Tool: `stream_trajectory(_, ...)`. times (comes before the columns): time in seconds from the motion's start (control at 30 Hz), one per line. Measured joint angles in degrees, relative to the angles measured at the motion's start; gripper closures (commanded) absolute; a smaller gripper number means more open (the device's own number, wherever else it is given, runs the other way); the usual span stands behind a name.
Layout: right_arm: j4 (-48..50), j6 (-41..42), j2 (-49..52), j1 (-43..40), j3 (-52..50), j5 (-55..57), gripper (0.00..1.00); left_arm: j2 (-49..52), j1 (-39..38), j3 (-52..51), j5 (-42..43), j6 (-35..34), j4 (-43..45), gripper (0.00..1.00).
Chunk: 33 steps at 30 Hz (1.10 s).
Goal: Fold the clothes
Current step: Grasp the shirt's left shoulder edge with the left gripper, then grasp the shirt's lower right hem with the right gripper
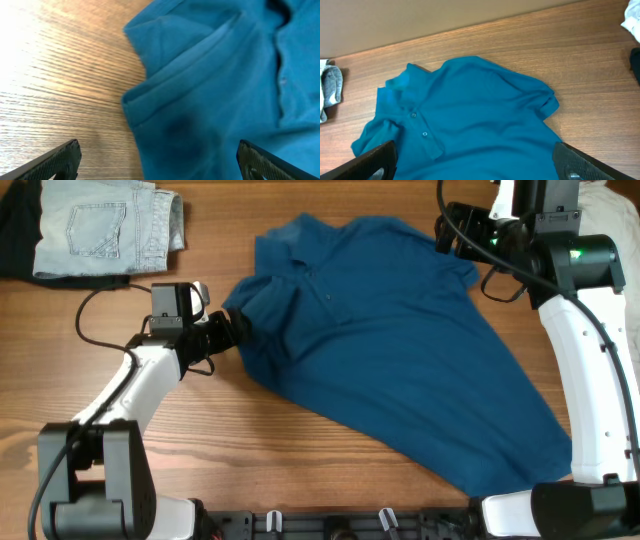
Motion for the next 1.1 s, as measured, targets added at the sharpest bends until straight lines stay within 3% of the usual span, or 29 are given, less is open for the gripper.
stream_trajectory(0.53,-0.9,0.0,0.0,0.0,0.0,-0.02,0.0,6.12,0.0,0.42,-0.52,0.22,4.02,0.07)
stream_trajectory(0.73,-1.38,-0.02,0.0,0.0,0.0,-0.02,0.01,6.43,-0.24,0.42,-0.59,0.15,5.97,0.22)
stream_trajectory(1.1,-8.63,1.49,0.0,0.0,0.0,-0.11,0.0,7.67,-4.15,0.42,-1.73,0.37,7.43,0.22)
